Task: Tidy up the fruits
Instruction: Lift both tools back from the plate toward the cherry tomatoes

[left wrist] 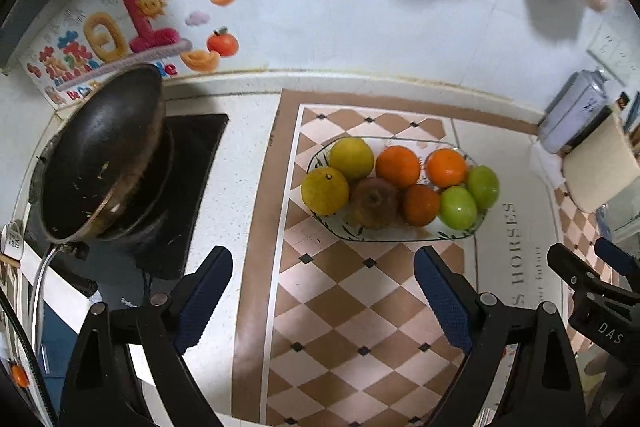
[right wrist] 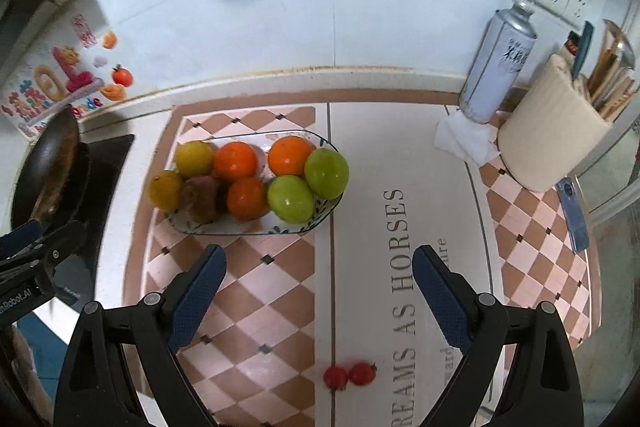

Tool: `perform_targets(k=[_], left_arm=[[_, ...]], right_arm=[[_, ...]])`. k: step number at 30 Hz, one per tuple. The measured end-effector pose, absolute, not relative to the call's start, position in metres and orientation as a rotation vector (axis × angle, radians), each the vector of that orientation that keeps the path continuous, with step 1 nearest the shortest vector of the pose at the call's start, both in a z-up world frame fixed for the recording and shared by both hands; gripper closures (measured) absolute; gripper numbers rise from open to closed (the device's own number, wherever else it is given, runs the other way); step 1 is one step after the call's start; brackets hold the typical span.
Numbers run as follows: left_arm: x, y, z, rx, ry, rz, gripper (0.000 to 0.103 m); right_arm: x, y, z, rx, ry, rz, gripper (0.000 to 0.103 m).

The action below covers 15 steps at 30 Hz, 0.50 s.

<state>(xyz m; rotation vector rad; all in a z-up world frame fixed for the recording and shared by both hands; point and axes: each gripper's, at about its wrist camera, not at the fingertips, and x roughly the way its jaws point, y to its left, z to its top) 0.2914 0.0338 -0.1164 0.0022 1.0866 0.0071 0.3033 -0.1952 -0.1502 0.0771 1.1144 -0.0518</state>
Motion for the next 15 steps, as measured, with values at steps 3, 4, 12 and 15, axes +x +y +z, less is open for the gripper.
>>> perform_targets(k=[3, 4, 12, 15], left_arm=[[0.27, 0.037, -0.097, 0.001, 1.048, -0.007, 0.01], [0.266, 0.038, -0.093, -0.003, 1.04, -0.014, 0.01], [0.22, 0.044, -0.056, -0.002, 0.96, -0.042, 0.01], [0.207, 0.046, -0.046, -0.005, 0.944, -0.047, 0.01]], right_arm=[[0.28, -0.19, -0.128, 0.075, 1.074, -0.046, 0.007], [0.273, -0.188, -0.121, 0.075, 1.06, -0.045, 0.007], [0.223, -0.177, -0.069, 0.064, 0.956, -0.037, 0.007], [0.208, -0.174, -0.054, 0.061, 0.926, -0.036, 0.007]])
